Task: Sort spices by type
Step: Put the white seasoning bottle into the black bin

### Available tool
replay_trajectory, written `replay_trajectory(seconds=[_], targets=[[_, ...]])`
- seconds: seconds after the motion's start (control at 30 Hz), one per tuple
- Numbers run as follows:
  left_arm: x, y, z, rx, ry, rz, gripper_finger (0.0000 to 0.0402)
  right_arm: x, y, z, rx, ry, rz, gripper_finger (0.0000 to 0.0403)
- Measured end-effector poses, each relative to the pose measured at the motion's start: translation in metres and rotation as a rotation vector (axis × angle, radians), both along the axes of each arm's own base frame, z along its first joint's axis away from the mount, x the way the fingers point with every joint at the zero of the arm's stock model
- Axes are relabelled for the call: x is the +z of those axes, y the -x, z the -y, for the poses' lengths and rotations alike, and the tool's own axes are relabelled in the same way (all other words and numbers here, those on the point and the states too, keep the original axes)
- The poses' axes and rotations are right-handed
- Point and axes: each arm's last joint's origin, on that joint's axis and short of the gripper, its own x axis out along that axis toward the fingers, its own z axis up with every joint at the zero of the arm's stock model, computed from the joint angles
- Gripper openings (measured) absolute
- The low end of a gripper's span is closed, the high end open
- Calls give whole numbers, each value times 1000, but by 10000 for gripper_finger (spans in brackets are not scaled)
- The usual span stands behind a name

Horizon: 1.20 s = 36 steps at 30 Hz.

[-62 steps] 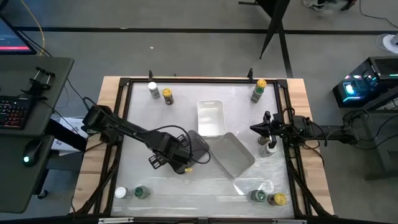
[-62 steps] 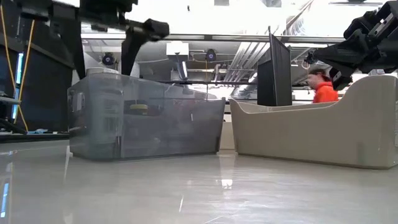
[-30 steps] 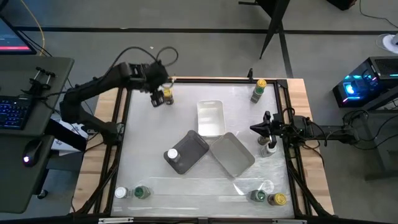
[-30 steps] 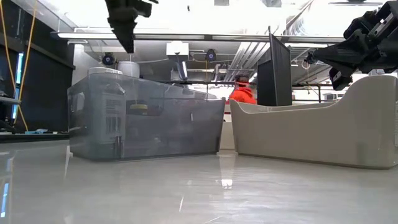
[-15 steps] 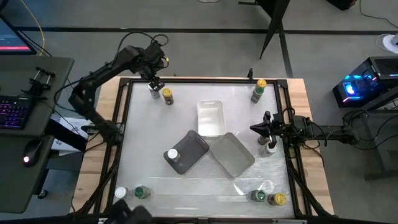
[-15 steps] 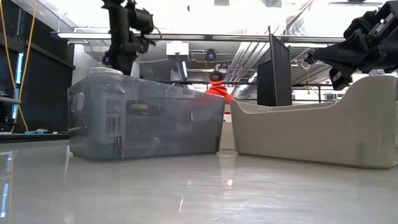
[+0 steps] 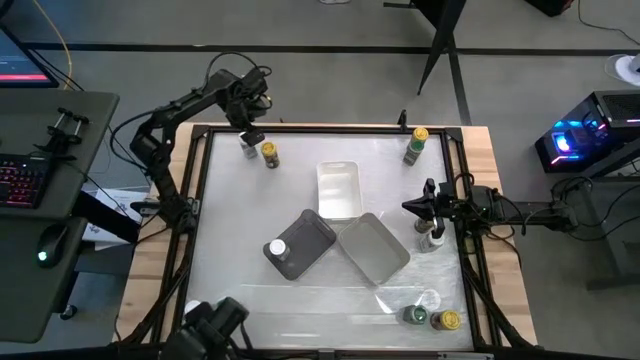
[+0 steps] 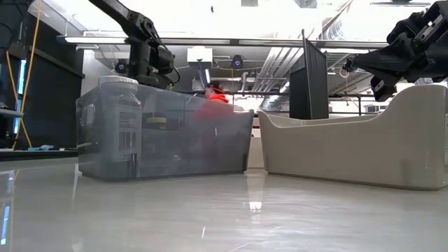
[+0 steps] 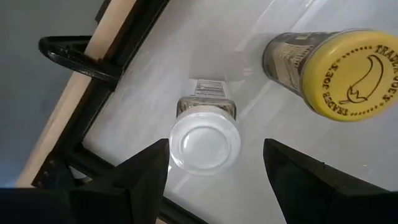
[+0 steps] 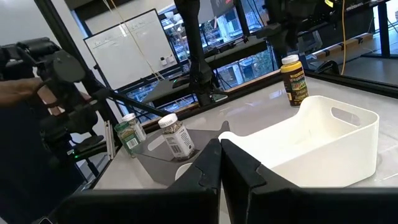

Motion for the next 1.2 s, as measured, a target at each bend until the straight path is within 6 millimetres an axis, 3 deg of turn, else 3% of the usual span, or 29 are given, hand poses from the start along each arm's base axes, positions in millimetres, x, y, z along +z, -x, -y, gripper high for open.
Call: replay_trajectory(seconds=[0.77,1.2], targets=[[-47,-8,-16,35,148,-87,248,0,0,0,0,0,0,1],[-49,-9,-17,154,131,-80,248,0,0,0,0,0,0,1]])
